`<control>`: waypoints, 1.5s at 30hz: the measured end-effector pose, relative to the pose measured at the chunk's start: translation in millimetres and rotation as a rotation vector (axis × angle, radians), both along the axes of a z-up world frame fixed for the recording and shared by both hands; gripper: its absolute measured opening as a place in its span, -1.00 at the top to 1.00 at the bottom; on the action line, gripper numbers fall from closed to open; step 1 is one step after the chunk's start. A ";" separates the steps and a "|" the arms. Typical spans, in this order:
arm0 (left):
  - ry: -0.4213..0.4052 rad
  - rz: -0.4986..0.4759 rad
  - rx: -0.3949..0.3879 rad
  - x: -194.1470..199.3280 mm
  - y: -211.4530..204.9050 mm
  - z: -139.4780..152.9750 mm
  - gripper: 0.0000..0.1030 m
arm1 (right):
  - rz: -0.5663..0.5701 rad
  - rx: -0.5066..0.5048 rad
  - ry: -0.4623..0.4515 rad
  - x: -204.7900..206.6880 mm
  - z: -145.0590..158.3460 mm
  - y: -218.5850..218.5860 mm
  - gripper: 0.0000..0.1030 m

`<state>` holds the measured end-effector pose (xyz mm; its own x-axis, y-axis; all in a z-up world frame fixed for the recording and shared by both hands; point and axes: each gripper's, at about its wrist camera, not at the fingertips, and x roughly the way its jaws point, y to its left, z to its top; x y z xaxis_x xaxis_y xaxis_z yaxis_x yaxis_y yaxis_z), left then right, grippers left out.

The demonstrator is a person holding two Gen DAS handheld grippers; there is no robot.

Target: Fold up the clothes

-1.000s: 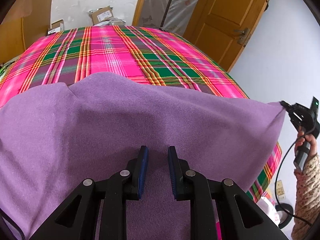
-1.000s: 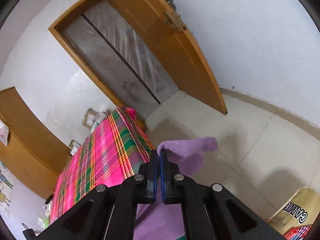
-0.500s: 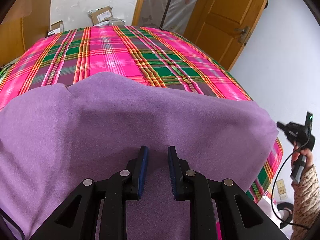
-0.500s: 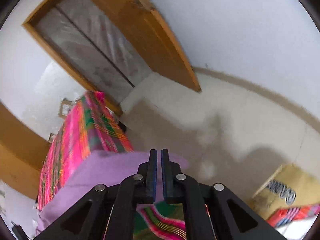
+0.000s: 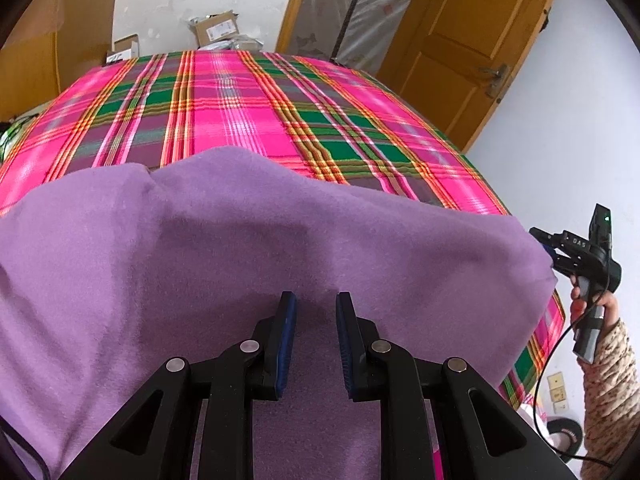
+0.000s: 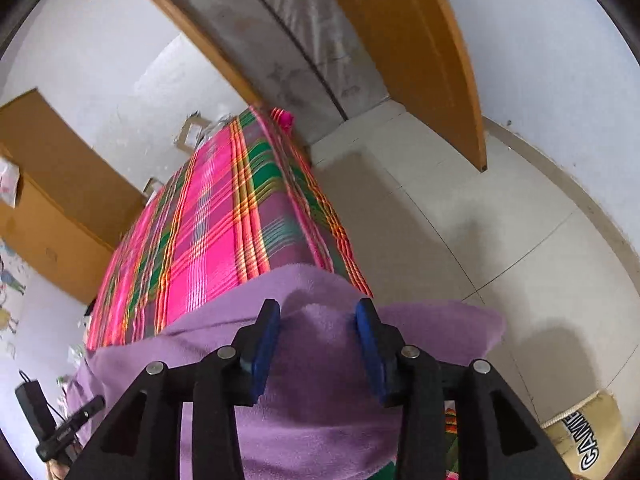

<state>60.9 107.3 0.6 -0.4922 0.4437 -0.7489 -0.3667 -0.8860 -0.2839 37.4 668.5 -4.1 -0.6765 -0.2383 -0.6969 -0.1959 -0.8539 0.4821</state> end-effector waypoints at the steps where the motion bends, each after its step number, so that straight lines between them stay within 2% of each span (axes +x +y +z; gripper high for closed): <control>1: -0.002 0.000 -0.001 -0.3 0.5 -0.7 0.60 | 0.007 0.008 0.001 0.1 0.6 -0.9 0.32; 5: 0.000 -0.001 -0.005 -0.4 4.0 -0.4 0.60 | 0.010 0.091 0.022 2.7 10.7 -8.8 0.76; 7: -0.004 -0.001 0.002 -0.6 3.1 -0.4 0.60 | -0.012 0.150 0.043 3.2 19.1 -12.6 0.79; 12: -0.003 -0.004 0.007 -0.6 2.3 -0.6 0.60 | -0.064 0.191 0.077 -4.4 32.5 -14.5 0.80; 16: -0.003 -0.005 0.013 -1.2 1.6 -1.5 0.60 | -0.127 0.247 -0.022 -24.6 19.7 -15.4 0.73; 23: -0.002 -0.010 0.018 -1.6 0.5 -2.3 0.60 | -0.241 0.107 -0.043 -3.0 15.0 12.7 0.47; 26: -0.001 -0.011 0.024 -1.5 -0.9 -2.4 0.60 | -0.245 0.049 -0.047 15.8 12.8 17.3 0.45; 34: -0.005 -0.013 0.032 2.0 -2.2 -1.1 0.60 | -0.281 -0.204 -0.022 71.1 -7.1 22.0 0.37; 40: -0.005 -0.019 0.035 5.9 -3.6 -0.9 0.60 | -0.279 -0.244 -0.025 68.0 -10.4 22.2 0.37; 42: -0.006 -0.020 0.035 7.3 -4.2 -0.9 0.60 | -0.271 -0.257 -0.014 64.8 -8.5 21.6 0.61; 43: -0.007 -0.020 0.038 7.5 -4.8 -0.7 0.60 | -0.268 -0.264 -0.008 63.3 -7.6 21.3 0.83; 45: -0.009 -0.019 0.041 7.7 -5.4 -0.7 0.60 | -0.260 -0.216 0.007 62.2 0.5 17.0 0.90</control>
<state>68.6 101.8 -0.1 -0.4768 0.4834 -0.7342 -0.3810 -0.8663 -0.3230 99.7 685.6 -3.6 -0.7384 -0.1989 -0.6444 -0.3901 -0.6535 0.6487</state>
